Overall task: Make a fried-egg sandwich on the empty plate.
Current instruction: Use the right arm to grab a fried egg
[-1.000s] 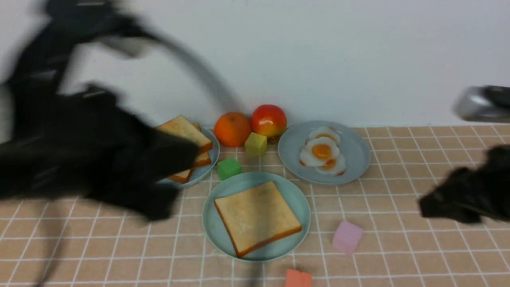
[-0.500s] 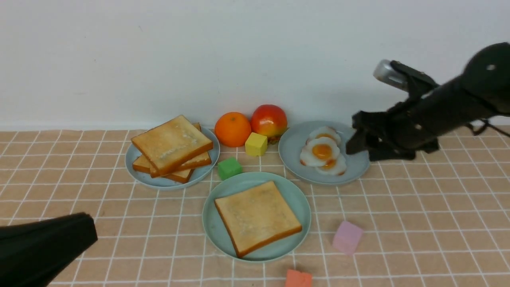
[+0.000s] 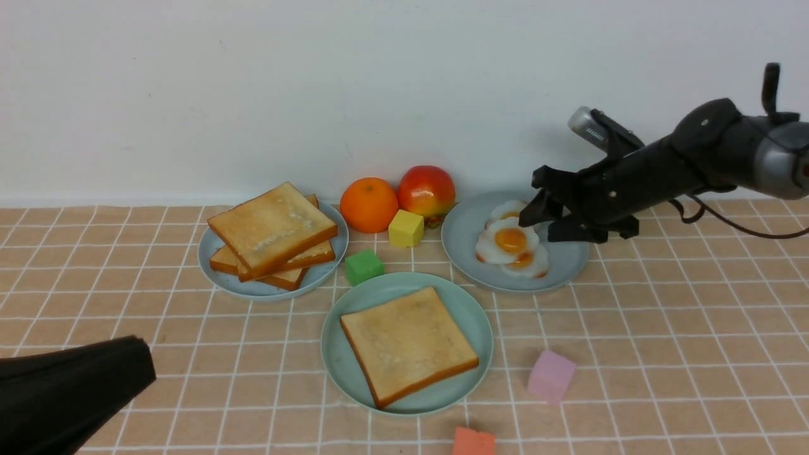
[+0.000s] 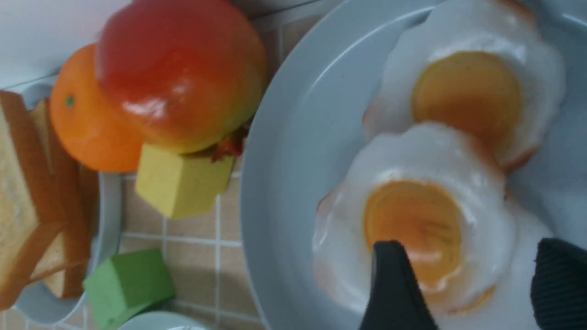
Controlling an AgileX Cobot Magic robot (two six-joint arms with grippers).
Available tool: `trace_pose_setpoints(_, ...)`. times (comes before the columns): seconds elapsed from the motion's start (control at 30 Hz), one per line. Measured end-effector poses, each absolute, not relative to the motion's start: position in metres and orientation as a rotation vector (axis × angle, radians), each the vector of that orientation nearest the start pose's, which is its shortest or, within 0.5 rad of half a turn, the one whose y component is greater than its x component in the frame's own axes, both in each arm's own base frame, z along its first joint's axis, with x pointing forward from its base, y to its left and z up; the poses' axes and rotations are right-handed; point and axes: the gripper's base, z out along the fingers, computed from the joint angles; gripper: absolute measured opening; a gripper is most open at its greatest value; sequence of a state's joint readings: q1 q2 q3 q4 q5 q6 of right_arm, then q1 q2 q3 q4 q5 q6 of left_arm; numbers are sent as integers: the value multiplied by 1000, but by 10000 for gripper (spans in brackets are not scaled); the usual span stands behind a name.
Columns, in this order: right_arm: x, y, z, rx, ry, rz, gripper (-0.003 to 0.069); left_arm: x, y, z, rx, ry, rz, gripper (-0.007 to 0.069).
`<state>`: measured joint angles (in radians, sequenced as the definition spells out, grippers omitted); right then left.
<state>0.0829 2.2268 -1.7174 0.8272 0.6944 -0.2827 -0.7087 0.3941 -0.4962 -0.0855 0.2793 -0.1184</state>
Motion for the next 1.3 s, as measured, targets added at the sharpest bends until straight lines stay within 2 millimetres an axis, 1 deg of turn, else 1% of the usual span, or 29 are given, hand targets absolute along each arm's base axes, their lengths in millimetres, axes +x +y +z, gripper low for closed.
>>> trace_pose_setpoints(0.2,488,82,162,228,2531,801,410,64,-58,327,450,1657,-703,-13)
trace_pose_setpoints(0.47,493,81,163,269,2477,801,410,64,-58,326,452,1664,-701,-13)
trace_pose_setpoints(0.67,496,85,156,263,2455,855,410,64,-58,326,453,1666,-700,-13)
trace_pose_setpoints(1.03,497,85,149,253,2454,866,407,64,-58,325,456,1675,-699,-13)
trace_pose_setpoints(1.17,497,86,141,235,2469,868,362,64,-58,325,457,1677,-698,-13)
trace_pose_setpoints(1.23,497,86,141,225,2465,872,304,64,-58,325,457,1677,-698,-13)
trace_pose_setpoints(1.27,498,86,141,226,2463,872,298,64,-58,325,457,1677,-698,-13)
trace_pose_setpoints(1.3,498,86,141,220,2465,873,255,64,-58,325,457,1677,-698,-13)
